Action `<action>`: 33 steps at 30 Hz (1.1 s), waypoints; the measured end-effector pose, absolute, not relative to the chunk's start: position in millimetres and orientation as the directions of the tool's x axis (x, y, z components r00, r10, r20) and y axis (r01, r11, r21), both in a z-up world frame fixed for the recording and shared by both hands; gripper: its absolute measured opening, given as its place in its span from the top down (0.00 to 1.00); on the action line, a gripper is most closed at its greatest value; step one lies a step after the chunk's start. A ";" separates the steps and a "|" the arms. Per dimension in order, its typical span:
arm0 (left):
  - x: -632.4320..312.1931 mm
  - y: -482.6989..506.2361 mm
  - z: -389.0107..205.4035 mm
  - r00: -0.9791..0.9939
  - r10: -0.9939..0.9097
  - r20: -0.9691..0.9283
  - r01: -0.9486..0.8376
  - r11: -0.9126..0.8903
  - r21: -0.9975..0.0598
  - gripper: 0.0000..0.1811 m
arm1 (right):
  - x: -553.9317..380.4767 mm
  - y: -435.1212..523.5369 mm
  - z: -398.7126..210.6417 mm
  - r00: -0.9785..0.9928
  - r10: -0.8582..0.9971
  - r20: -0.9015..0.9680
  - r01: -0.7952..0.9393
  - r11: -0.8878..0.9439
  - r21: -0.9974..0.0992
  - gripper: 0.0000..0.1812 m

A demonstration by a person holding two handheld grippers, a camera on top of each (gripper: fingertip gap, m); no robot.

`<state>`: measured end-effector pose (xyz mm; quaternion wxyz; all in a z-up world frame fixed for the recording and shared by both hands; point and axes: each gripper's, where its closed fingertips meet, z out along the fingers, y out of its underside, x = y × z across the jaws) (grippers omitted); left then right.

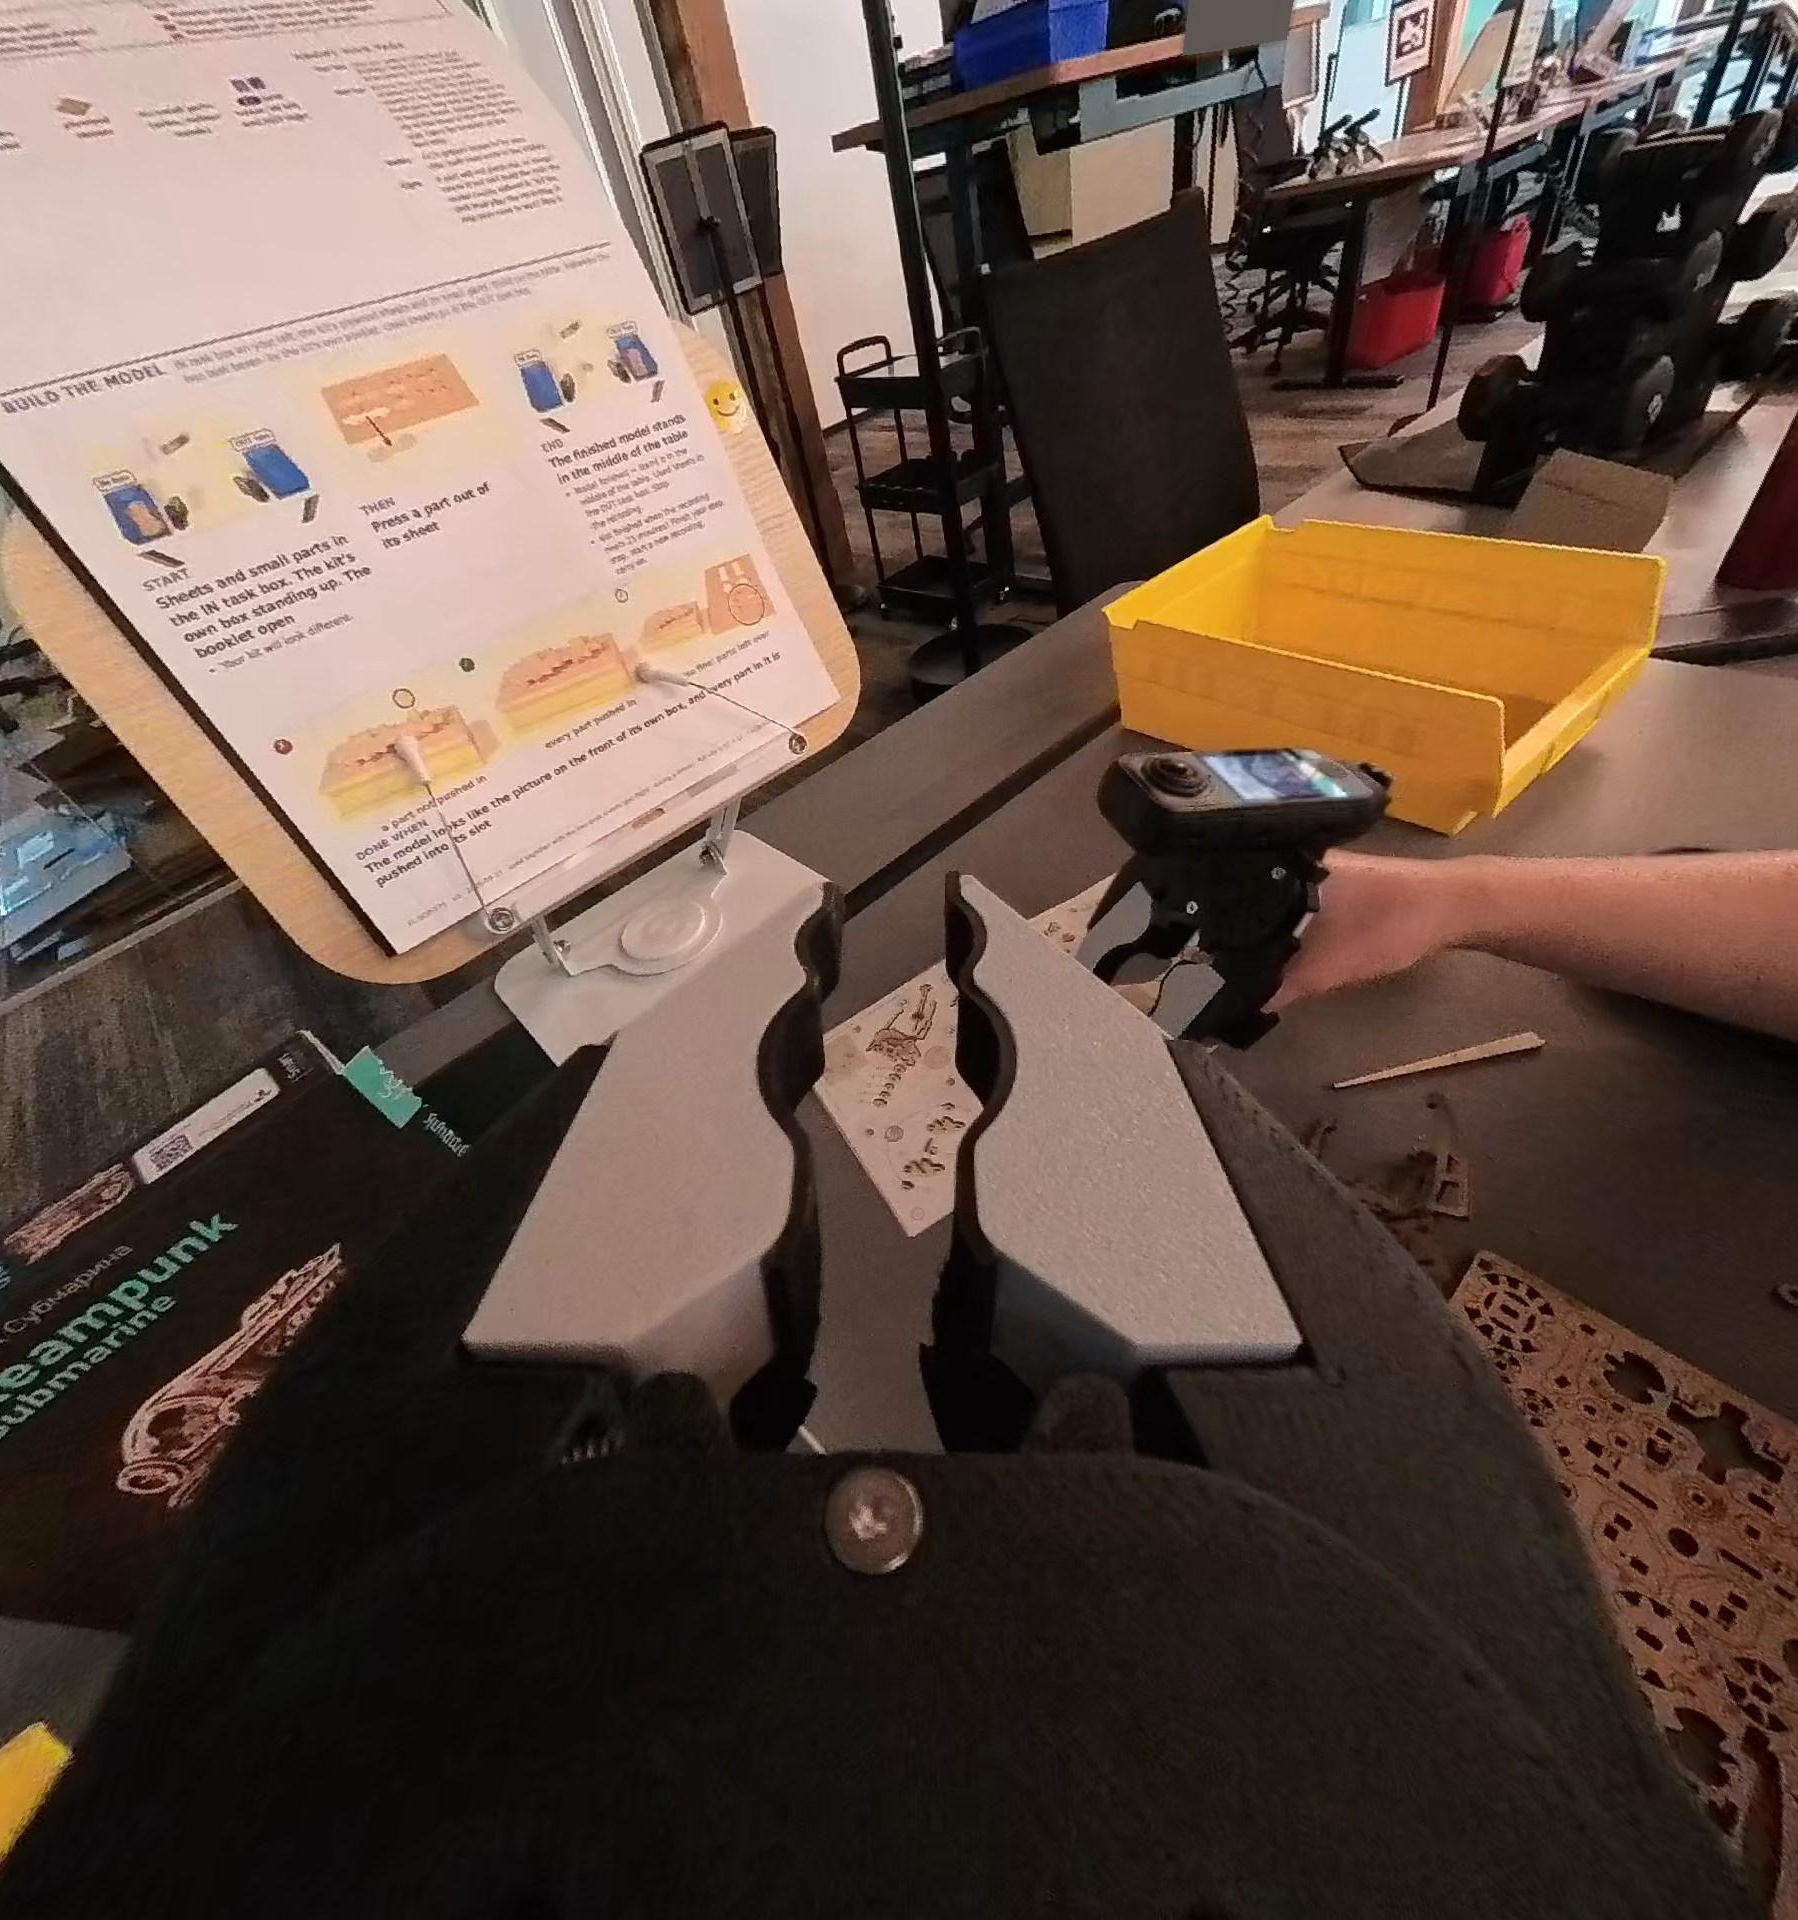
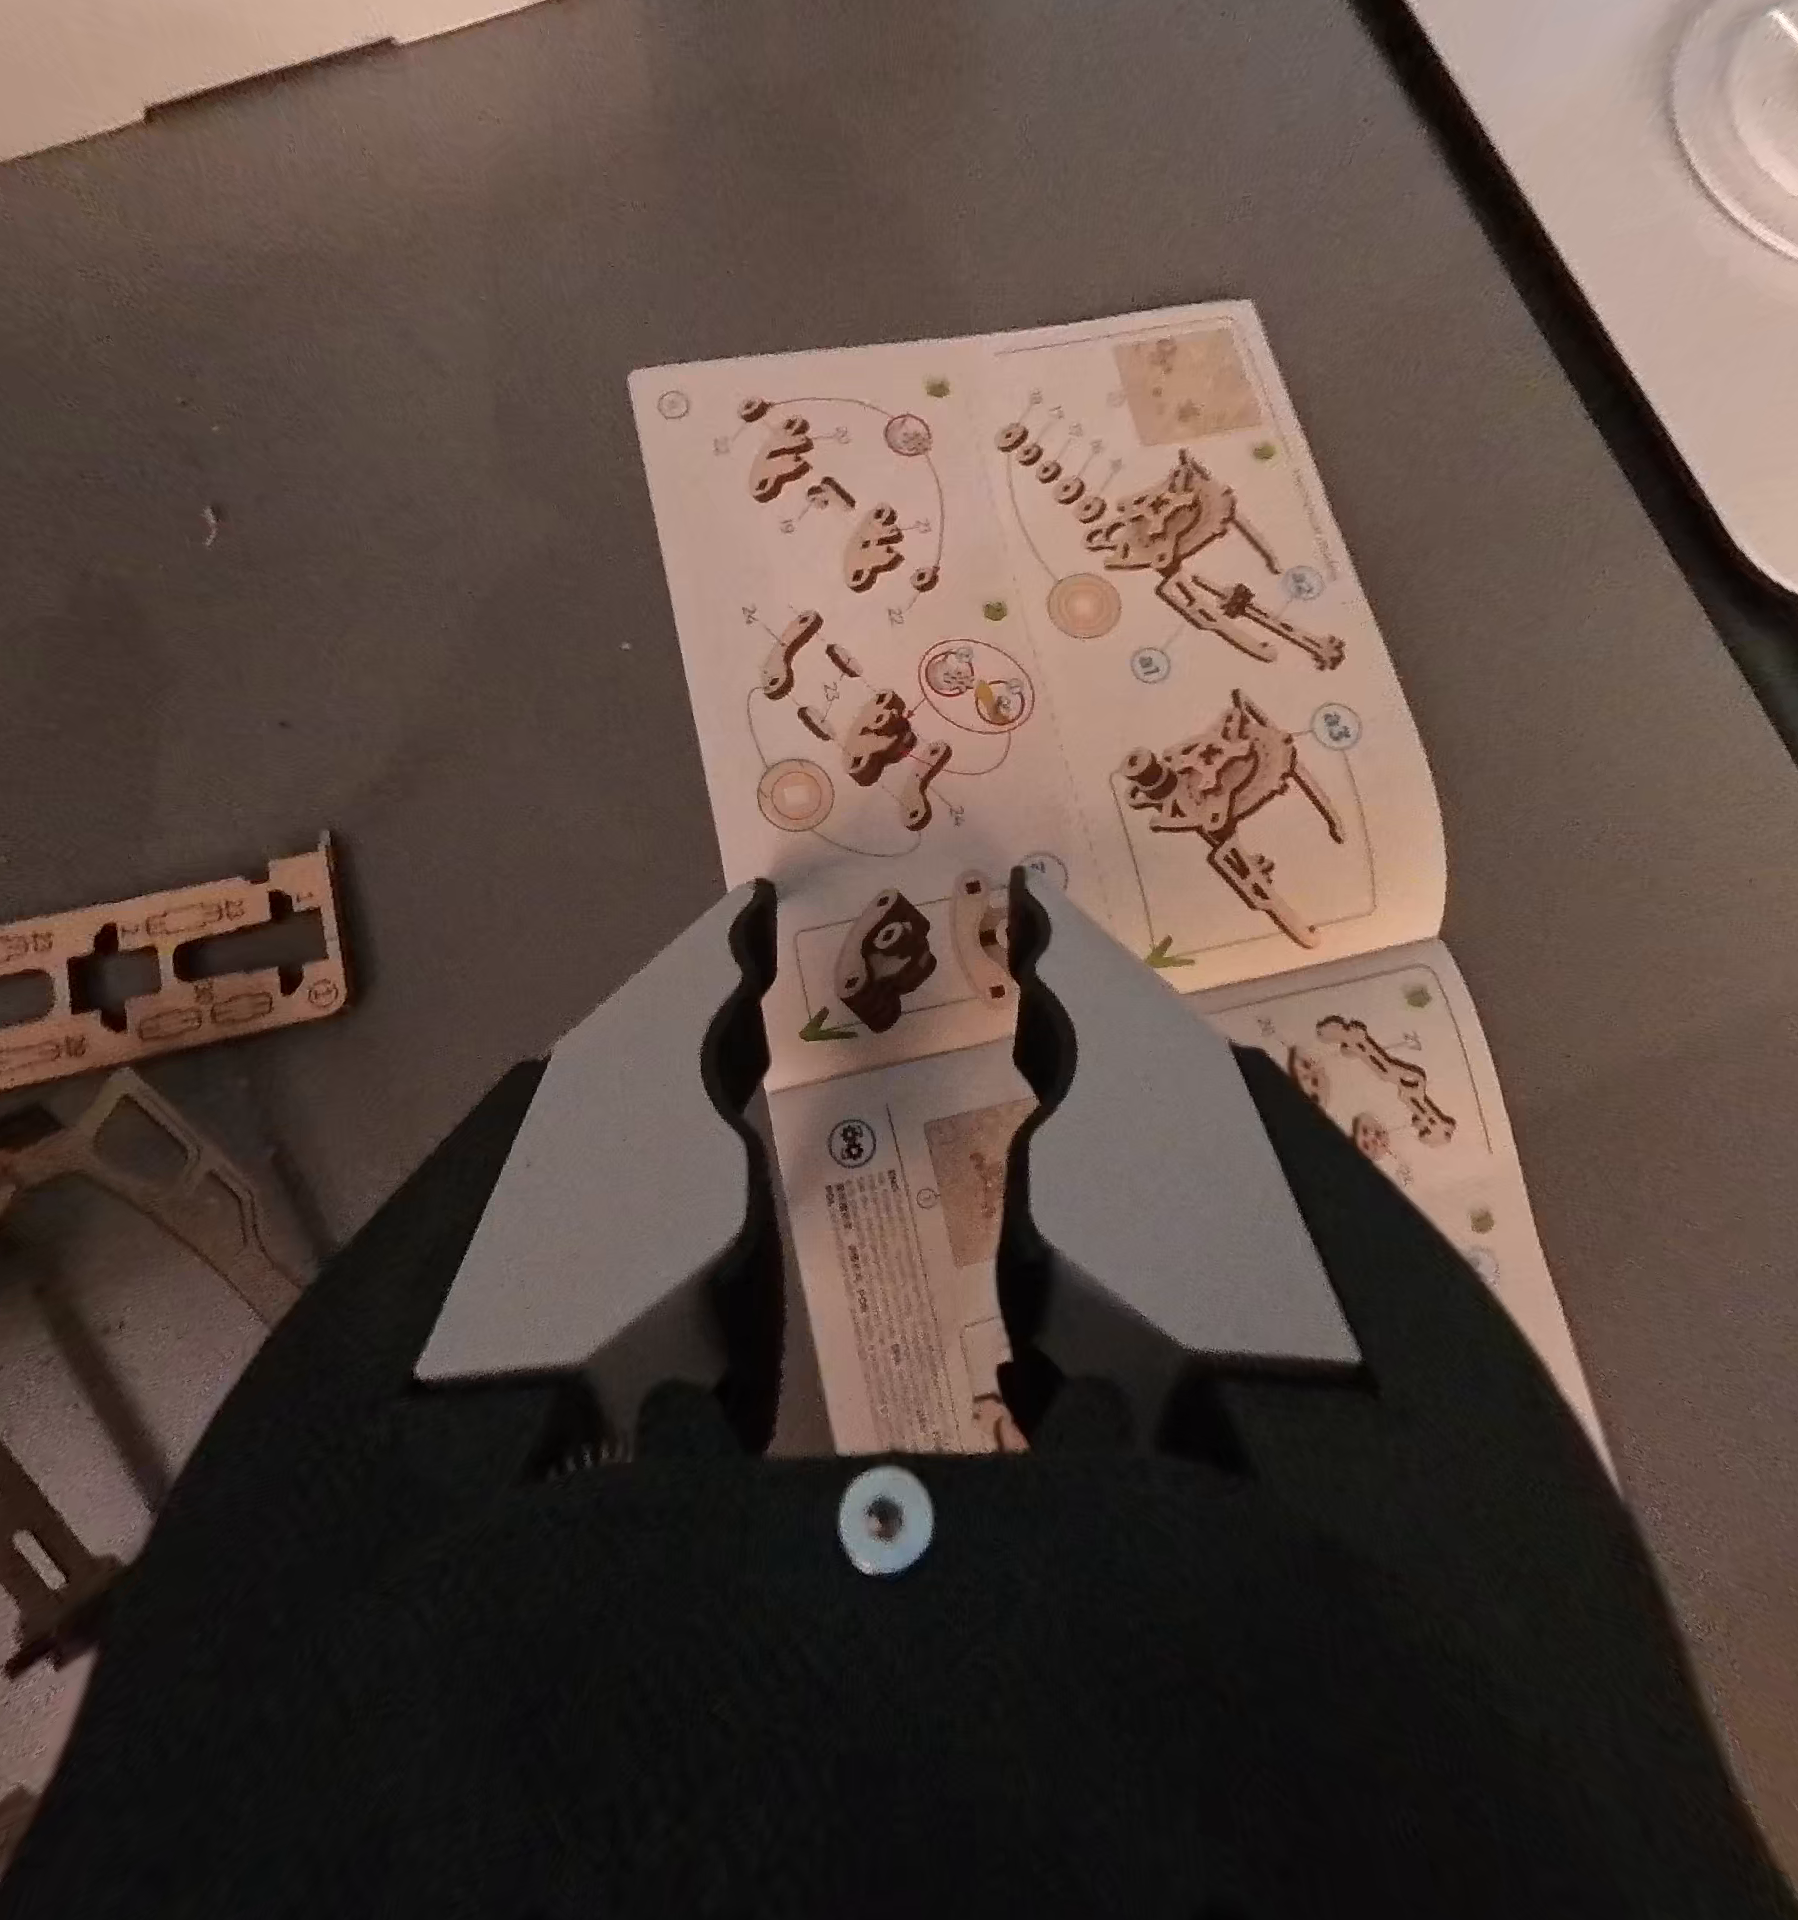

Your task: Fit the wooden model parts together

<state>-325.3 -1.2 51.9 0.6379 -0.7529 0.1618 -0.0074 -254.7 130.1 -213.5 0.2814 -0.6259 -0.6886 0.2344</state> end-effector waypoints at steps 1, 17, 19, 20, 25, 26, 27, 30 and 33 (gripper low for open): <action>-326.3 -1.2 51.9 0.948 -0.250 -0.195 -0.234 -0.135 -0.963 0.90 | -254.4 129.7 -213.3 -0.079 0.993 0.091 0.732 0.119 -0.670 0.75; -308.2 2.7 41.7 0.933 -0.314 -0.175 -0.236 -0.168 -0.957 0.86 | -200.2 89.6 -76.3 -0.180 0.966 0.186 0.356 0.241 -0.903 0.70; -302.5 -0.3 43.3 0.927 -0.332 -0.175 -0.238 -0.160 -0.958 0.86 | -175.4 64.6 -68.9 -0.224 0.958 0.180 0.315 0.246 -0.917 0.73; -299.6 -1.7 44.0 0.923 -0.342 -0.174 -0.239 -0.157 -0.958 0.86 | -162.7 48.2 -73.1 -0.265 0.951 0.162 0.315 0.244 -0.917 0.76; -289.6 -6.0 44.5 0.909 -0.375 -0.180 -0.252 -0.153 -0.956 0.86 | -103.7 -14.3 -143.6 -0.386 0.910 0.151 0.475 0.337 -0.813 0.82; -288.4 -6.6 44.1 0.908 -0.379 -0.179 -0.253 -0.155 -0.955 0.86 | -93.5 -23.0 -159.2 -0.397 0.907 0.138 0.512 0.344 -0.787 0.82; -287.7 -7.1 43.9 0.907 -0.382 -0.179 -0.254 -0.157 -0.954 0.86 | -84.5 -30.9 -172.5 -0.402 0.909 0.112 0.546 0.336 -0.767 0.83; -286.9 -8.9 45.2 0.907 -0.383 -0.175 -0.250 -0.154 -0.956 0.86 | -65.8 -48.2 -198.4 -0.391 0.920 0.039 0.615 0.292 -0.732 0.86; -285.7 -10.9 46.3 0.905 -0.387 -0.175 -0.250 -0.151 -0.956 0.86 | -55.9 -60.2 -208.4 -0.384 0.923 0.020 0.632 0.279 -0.723 0.89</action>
